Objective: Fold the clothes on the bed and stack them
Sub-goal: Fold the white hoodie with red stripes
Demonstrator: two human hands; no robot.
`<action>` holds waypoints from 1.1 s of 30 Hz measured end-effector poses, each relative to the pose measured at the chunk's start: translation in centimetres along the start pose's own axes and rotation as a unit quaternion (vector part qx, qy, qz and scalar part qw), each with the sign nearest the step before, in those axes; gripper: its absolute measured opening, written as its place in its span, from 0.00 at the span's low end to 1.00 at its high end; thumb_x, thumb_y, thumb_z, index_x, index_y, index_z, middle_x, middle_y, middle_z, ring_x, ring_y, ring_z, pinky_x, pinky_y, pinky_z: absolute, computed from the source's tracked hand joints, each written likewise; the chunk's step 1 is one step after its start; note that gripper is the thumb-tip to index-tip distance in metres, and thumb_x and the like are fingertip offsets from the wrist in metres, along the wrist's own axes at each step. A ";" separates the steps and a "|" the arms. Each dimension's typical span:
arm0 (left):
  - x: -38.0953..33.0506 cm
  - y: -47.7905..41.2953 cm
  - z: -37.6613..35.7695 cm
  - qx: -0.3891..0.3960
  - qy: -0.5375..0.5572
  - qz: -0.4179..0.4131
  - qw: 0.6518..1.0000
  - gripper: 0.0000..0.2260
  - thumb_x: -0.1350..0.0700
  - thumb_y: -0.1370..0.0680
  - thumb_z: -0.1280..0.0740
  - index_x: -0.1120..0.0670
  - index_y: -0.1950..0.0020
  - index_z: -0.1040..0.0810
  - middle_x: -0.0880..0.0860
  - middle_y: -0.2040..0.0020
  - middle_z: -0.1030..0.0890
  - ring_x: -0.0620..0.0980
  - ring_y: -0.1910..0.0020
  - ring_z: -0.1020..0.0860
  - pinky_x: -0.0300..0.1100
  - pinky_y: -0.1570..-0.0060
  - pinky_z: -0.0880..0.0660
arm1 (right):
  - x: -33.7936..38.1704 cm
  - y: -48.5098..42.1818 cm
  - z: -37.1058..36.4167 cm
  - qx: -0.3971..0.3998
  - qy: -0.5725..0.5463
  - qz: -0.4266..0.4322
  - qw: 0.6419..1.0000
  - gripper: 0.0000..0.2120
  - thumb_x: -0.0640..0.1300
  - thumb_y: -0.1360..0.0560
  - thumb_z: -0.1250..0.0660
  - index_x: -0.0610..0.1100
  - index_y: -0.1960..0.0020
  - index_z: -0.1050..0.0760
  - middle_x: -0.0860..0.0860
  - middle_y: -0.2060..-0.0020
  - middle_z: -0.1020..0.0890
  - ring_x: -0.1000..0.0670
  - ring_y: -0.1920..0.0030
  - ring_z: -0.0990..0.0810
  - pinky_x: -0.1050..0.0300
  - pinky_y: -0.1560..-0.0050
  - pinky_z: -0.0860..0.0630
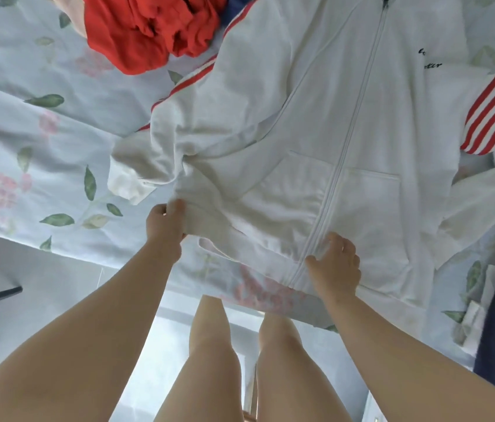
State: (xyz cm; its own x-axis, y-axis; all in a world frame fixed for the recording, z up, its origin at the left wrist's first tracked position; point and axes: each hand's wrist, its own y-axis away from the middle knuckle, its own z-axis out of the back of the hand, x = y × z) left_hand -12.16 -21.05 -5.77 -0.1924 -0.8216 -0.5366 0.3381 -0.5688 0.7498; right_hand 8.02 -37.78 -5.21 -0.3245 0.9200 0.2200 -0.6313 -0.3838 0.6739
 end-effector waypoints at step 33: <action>-21.7 -1.5 11.7 0.119 0.255 -0.098 0.955 0.13 0.61 0.22 0.35 0.52 0.38 0.29 0.56 0.39 0.23 0.56 0.44 0.22 0.51 0.45 0.25 | 19.0 4.7 3.7 0.071 -0.093 0.053 0.992 0.25 0.40 0.23 0.39 0.42 0.27 0.41 0.42 0.32 0.33 0.42 0.40 0.26 0.53 0.49 0.28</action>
State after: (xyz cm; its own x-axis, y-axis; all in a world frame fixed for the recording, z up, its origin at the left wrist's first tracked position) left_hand -19.22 -2.85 9.27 0.2642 -0.6080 -0.7487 0.1118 -0.7517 0.6500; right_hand 1.54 -21.81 4.72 -0.2403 0.8792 0.4114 -0.4912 -0.4757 0.7297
